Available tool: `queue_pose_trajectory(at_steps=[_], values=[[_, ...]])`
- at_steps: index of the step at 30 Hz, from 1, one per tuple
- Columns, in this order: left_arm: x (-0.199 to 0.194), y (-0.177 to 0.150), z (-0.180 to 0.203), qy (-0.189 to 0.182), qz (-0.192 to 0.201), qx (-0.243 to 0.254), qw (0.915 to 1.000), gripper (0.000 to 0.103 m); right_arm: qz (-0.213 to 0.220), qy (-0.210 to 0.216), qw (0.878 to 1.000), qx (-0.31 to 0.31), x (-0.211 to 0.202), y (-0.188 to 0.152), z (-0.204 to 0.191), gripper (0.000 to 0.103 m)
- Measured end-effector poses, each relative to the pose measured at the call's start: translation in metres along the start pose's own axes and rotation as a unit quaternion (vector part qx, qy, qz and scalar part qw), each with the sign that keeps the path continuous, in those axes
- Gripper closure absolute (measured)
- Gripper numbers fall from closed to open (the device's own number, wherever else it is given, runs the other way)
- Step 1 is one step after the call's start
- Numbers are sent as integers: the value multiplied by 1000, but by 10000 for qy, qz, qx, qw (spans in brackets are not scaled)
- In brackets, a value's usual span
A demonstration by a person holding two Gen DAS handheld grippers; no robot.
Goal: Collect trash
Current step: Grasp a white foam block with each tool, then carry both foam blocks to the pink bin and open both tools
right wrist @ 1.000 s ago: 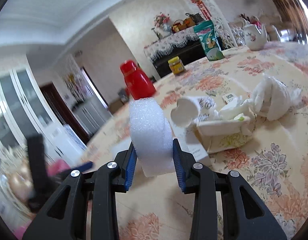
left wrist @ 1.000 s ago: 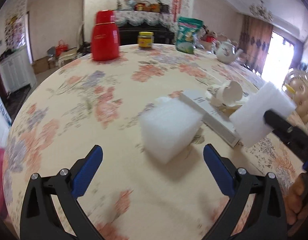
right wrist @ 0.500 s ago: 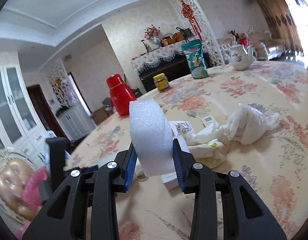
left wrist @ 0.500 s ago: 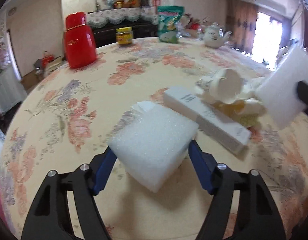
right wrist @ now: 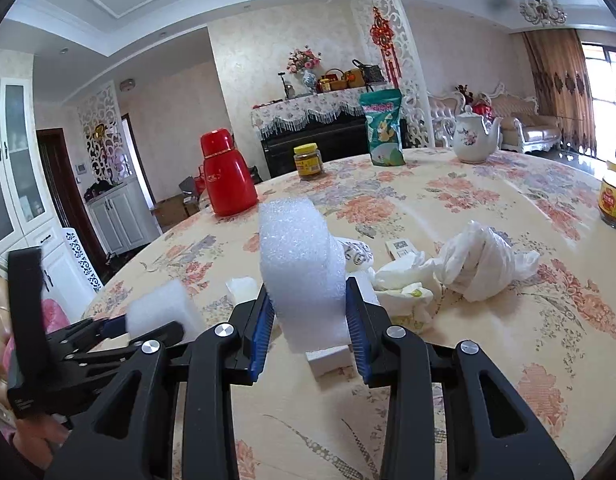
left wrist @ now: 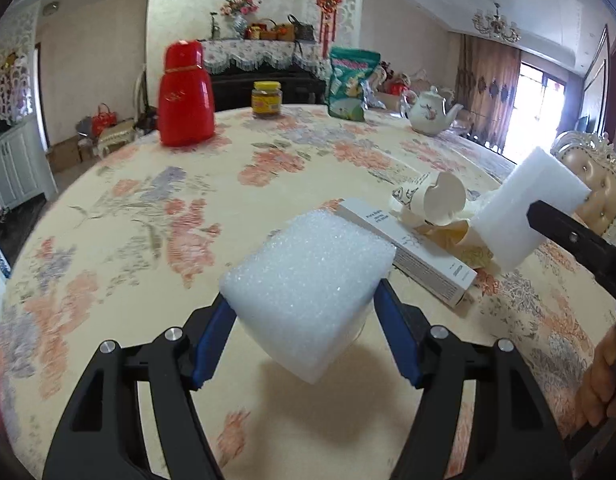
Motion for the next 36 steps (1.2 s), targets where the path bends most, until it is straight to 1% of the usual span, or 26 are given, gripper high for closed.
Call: queue_pose_trajectory(at_steps=[4, 7, 10, 14, 17, 21, 23, 25, 28, 33, 36], values=[[-28, -4, -7, 62, 157, -152, 9997, 36, -10, 18, 9999, -123, 2, 0, -7, 69], [-44, -9, -11, 236, 306, -213, 9990, 36, -24, -80, 9995, -295, 4, -3, -11, 69], [-60, -17, -14, 226, 396, -403, 9981, 36, -6, -165, 9989, -430, 6, -4, -13, 69], [-83, -29, -12, 342, 530, -309, 9975, 35, 76, -216, 9980, -595, 6, -8, -18, 69], [-100, -37, -15, 384, 586, -294, 9971, 35, 227, -73, 9985, -492, 1, -8, -18, 69], [-120, -47, -24, 467, 676, -321, 9961, 35, 141, 45, 9996, -226, 3, -6, -16, 69], [-128, -53, -31, 548, 723, -328, 9953, 35, 132, 91, 9996, -215, 0, -3, -21, 69], [-136, -58, -38, 601, 771, -371, 9945, 35, 153, 209, 9991, -335, -6, 1, -34, 69], [-147, -63, -46, 587, 831, -487, 9936, 35, 151, 416, 9978, -503, -16, 4, -54, 69], [-156, -71, -52, 618, 899, -466, 9929, 35, 31, 783, 9956, -516, -34, -2, -78, 69], [-163, -77, -59, 615, 922, -550, 9923, 35, -29, 1003, 9933, -570, -44, -7, -95, 69]])
Point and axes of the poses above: each gripper's, at about its wrist camera, not at the fingertips, and x roughly the way its jaws point, z to its right, y to its top, the point moved 4 cm from there along x, roughly the way its jaws point, and after that the axes turned 11 degrees about -x, right-handed, at the moved point
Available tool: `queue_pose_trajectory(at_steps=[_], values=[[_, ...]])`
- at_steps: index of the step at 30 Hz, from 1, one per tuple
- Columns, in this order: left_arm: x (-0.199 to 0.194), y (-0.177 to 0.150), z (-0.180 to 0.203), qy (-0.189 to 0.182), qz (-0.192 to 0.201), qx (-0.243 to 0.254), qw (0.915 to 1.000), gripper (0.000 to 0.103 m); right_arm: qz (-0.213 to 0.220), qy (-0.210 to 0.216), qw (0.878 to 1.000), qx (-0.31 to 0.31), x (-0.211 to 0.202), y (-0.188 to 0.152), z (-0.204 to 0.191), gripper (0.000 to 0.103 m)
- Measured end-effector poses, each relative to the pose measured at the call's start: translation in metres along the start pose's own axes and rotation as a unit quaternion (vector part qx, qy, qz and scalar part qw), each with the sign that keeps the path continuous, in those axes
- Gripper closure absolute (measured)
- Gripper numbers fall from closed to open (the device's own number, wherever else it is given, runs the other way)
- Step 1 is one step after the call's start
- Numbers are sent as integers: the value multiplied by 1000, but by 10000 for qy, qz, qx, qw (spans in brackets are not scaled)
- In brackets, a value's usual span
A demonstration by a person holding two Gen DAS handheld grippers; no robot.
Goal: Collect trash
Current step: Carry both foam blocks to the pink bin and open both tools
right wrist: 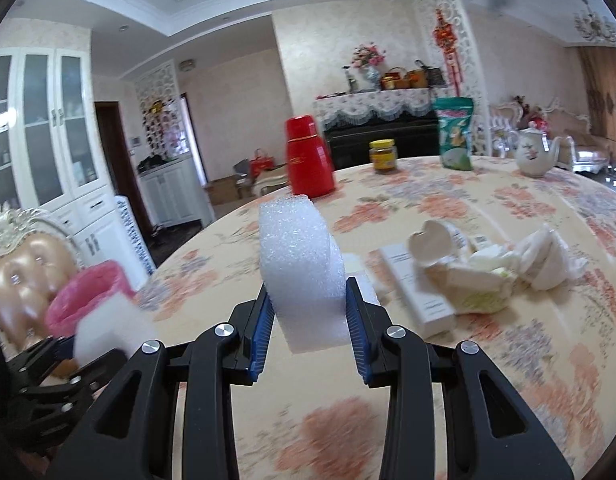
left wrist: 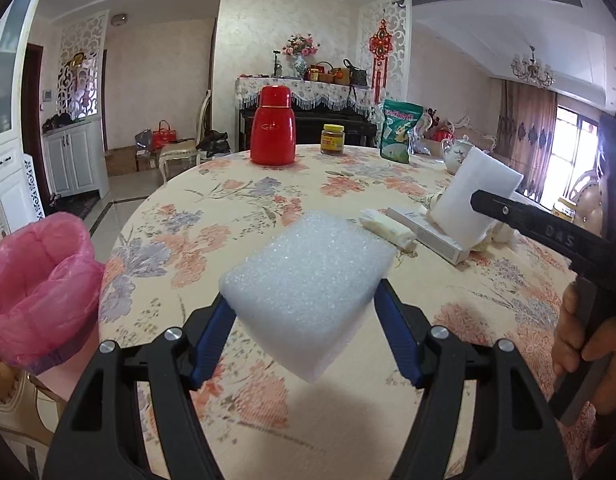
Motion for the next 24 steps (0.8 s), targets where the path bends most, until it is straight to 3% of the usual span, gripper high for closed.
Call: queue_pose_trajectory(at_steps=[10, 24], values=[[-20, -1, -32, 205, 88, -197, 9996, 35, -167, 654, 9976, -182, 0, -3, -62, 69], [-46, 14, -100, 879, 294, -537, 9942, 35, -613, 1394, 9870, -507, 40, -6, -133, 69]])
Point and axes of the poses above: each gripper's, at about its wrist camera, not at the fingertips, and x roughly the way its jaws point, z to its right, y to its top, the point moved 4 cm from there along x, roughly the way its jaws point, and after that the axes turned 11 degrees about -x, right-handed, at the moved point
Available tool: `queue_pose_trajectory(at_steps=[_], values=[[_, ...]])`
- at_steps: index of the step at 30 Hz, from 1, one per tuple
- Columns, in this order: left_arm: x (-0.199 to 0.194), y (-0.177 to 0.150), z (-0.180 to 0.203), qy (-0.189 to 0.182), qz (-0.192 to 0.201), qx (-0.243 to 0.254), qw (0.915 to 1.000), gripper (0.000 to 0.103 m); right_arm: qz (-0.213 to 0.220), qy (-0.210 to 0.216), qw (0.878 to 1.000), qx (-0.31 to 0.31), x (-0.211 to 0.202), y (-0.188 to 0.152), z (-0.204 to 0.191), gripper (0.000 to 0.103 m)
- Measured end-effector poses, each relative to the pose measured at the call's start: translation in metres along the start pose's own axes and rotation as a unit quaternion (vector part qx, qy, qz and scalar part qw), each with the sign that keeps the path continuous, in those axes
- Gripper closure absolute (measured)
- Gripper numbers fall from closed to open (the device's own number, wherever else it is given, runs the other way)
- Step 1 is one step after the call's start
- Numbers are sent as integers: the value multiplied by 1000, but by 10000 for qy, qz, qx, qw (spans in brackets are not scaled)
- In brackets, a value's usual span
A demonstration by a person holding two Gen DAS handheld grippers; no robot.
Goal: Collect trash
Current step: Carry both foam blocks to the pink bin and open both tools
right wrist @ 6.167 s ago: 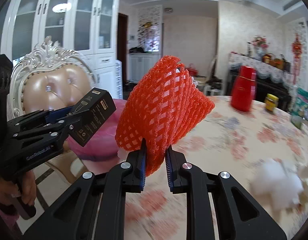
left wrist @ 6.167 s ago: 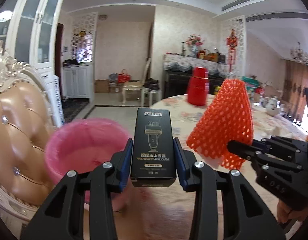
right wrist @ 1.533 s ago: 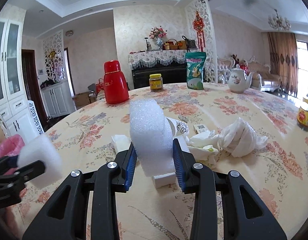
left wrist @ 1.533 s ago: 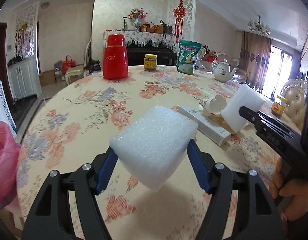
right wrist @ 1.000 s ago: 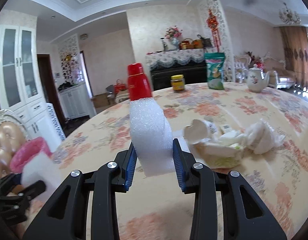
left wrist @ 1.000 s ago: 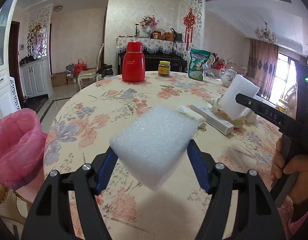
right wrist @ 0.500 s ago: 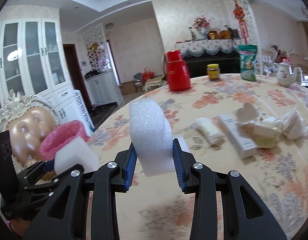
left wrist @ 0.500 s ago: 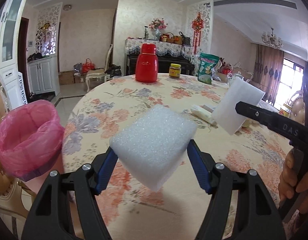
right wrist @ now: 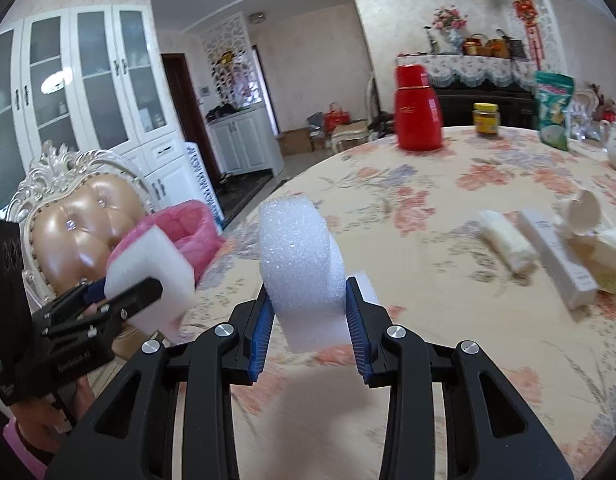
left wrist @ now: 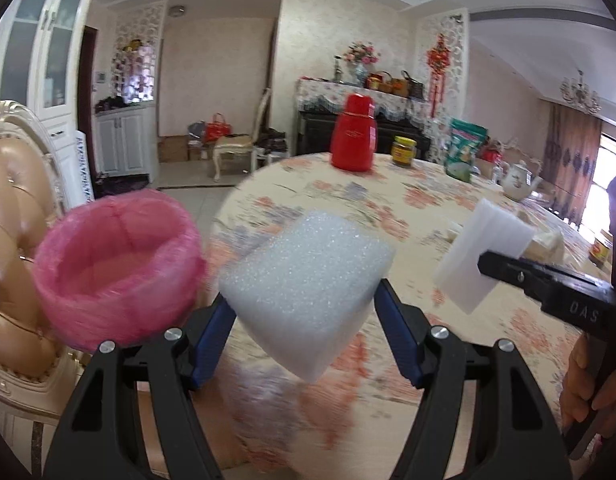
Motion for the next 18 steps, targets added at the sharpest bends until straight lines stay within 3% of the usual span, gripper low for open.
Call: queue_pose_trajectory(at_steps=[9, 18], values=[[-5, 48, -66, 663, 287, -42, 9974, 35, -143, 667, 9955, -660, 60, 37, -73, 69], [24, 85, -147, 1170, 54, -245, 9928, 35, -189, 1309, 9892, -635, 122, 73, -124, 69]])
Point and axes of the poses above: each gripper's, at about its wrist camera, not at the fingertips, and x roughly the way its jaws point, z to its right, y to its top, the point moved 4 cm from there along x, roughly the way its jaws point, and after that the axes turned 11 degrees about -x, right-handed, at the moved point
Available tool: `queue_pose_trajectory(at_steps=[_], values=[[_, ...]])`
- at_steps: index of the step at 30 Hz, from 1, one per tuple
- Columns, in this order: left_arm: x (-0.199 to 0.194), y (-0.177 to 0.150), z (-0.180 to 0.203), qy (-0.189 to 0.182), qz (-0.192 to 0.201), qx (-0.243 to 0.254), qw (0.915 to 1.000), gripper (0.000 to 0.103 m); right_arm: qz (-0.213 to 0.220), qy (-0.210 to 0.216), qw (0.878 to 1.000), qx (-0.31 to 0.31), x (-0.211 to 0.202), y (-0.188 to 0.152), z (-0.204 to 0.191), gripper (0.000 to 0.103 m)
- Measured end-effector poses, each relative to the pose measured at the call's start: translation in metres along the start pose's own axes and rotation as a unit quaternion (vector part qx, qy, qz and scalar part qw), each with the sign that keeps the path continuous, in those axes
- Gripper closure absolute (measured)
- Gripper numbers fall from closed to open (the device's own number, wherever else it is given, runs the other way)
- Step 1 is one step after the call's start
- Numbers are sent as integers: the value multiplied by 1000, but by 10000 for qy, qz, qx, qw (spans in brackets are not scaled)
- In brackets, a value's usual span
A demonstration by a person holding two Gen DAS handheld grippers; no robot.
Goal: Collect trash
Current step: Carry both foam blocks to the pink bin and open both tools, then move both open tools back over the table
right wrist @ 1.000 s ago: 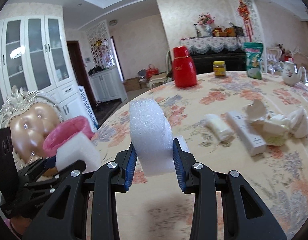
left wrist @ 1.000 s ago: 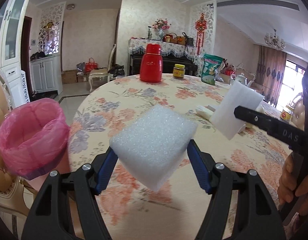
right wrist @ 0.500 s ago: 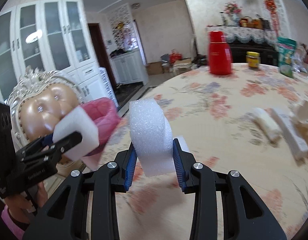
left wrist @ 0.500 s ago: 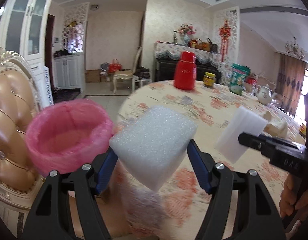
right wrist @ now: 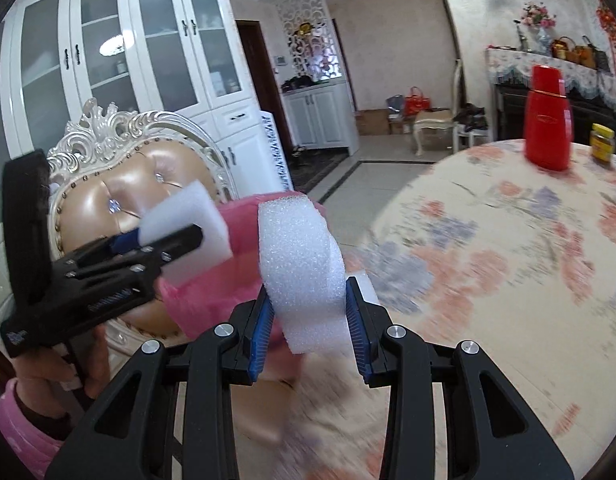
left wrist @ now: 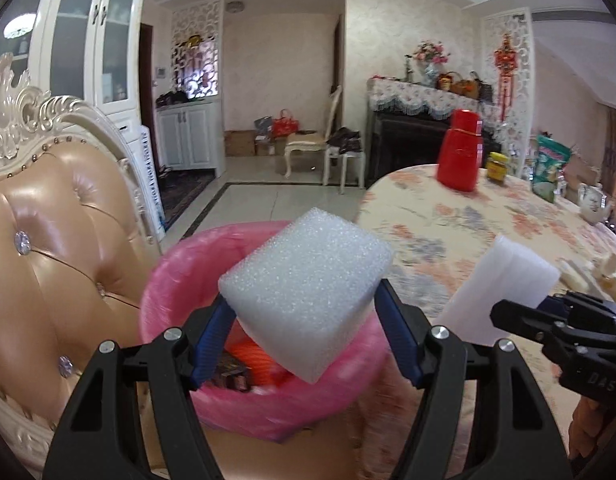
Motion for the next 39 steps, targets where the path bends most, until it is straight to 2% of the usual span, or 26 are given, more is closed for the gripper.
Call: queue_pose_trajectory(at_steps=[4, 8, 11, 14, 15, 16, 18, 20, 25, 27, 30, 35, 39], values=[[21, 14, -28, 190, -98, -252, 9995, 34, -12, 204, 9997, -100, 29, 22, -16, 68], [42, 26, -53, 155, -249, -563, 9980, 33, -67, 259, 9995, -169, 57, 37, -24, 68], [53, 29, -58, 144, -341, -540, 9979, 32, -155, 286, 9993, -171, 77, 40, -26, 68], [55, 30, -62, 242, -363, -512, 9977, 29, -186, 495, 9986, -68, 89, 42, -29, 66], [57, 31, -65, 285, -369, -542, 9974, 24, -214, 500, 9985, -89, 90, 42, -29, 58], [56, 32, -69, 320, -349, -619, 9970, 22, -208, 461, 9986, -140, 91, 42, -31, 46], [48, 31, -72, 343, -293, -744, 9962, 20, -142, 487, 9985, -205, 87, 40, -33, 40], [40, 29, -77, 368, -238, -789, 9959, 19, -128, 487, 9986, -185, 81, 37, -30, 40], [20, 21, -73, 442, -128, -756, 9961, 16, 110, 378, 9992, -66, 41, 28, -13, 40], [7, 15, -66, 419, -26, -759, 9962, 9, 168, 224, 9996, -66, 19, 21, -5, 40], [-15, -1, -47, 440, 199, -750, 9960, 5, 205, -24, 9997, -133, -15, 4, 6, 40], [-36, -35, 5, 25, 179, -498, 9986, 5, 189, -604, 9980, -75, -72, -33, 33, 40], [-38, -56, 58, -361, 75, -292, 9989, 5, 250, -1005, 9945, 167, -112, -58, 60, 39]])
Point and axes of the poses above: each gripper's, at about its wrist camera, not at the fingertips, and x roughly the way its jaws point, z to its right, y to its top, the point moved 4 cm from there along x, roughly the way its jaws point, and after that the axes turned 11 degrees about -x, right-handed, at the moved point
